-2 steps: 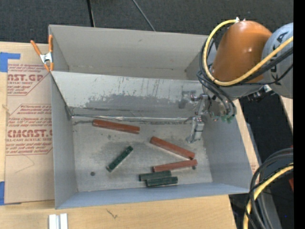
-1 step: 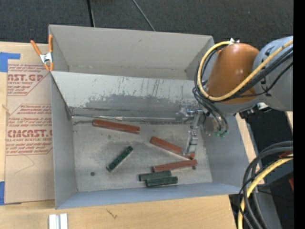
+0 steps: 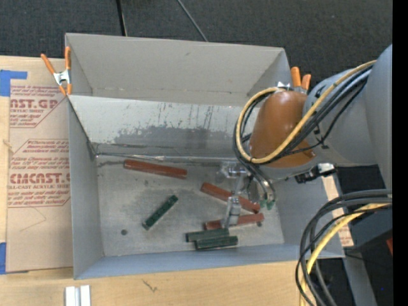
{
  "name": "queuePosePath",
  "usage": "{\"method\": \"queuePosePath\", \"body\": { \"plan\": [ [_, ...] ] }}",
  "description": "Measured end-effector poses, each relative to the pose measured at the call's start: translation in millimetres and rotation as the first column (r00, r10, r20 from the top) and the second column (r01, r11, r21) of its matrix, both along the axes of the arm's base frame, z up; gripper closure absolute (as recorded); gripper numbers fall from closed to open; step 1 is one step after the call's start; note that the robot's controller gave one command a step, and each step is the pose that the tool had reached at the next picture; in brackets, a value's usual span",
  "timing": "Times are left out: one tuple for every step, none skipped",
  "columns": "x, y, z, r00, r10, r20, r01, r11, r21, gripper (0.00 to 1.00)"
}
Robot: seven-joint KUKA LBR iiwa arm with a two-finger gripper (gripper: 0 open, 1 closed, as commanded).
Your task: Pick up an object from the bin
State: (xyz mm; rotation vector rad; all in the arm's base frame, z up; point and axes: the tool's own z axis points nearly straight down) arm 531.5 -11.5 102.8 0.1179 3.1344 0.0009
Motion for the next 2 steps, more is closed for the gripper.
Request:
{"method": "queuePosePath", "body": {
  "plan": [
    [6.1, 6, -26, 1.0, 0.014, -0.01, -0.014, 1.0, 0.003, 0.0],
    [5.8, -13, -29, 0.985, -0.17, -0.004, 0.17, 0.985, 0.0, 1.0]
  ]
}}
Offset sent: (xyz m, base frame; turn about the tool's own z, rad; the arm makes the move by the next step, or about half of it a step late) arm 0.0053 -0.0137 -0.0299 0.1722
